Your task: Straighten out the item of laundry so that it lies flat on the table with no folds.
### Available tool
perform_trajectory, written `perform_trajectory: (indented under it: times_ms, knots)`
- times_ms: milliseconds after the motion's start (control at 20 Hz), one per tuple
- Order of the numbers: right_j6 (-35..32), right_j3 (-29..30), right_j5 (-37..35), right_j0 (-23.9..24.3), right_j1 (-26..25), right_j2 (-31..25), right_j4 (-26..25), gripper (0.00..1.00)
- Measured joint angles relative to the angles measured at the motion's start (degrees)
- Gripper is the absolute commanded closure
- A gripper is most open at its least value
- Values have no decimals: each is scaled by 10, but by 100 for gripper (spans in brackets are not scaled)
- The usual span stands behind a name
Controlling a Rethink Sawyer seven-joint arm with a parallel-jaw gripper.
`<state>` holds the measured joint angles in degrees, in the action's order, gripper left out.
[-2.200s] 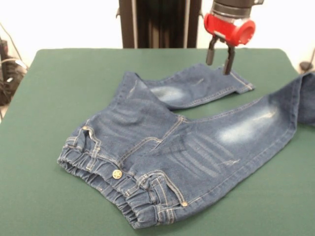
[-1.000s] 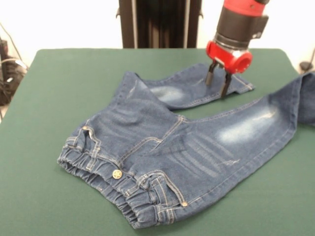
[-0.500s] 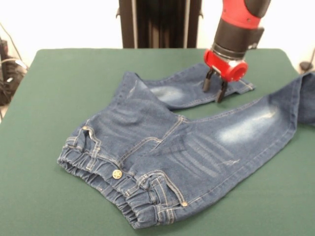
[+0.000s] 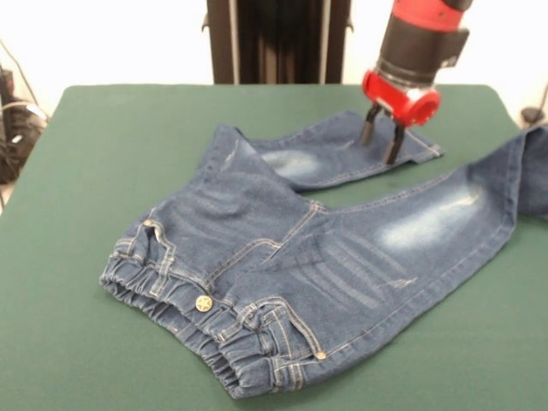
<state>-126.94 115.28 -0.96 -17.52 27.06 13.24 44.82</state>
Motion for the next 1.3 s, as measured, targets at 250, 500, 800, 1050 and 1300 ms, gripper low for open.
perform_trajectory:
  times_ms: [250,500,800,1050,1300]
  knots:
    - [0,-10,-118,-23,40,46,-11,0]
    - [0,-21,-204,-24,81,74,-35,0]
    - [0,-22,-232,16,133,80,-59,0]
    - [0,-16,-230,80,165,76,-77,0]
    - [0,2,-209,165,193,65,-102,0]
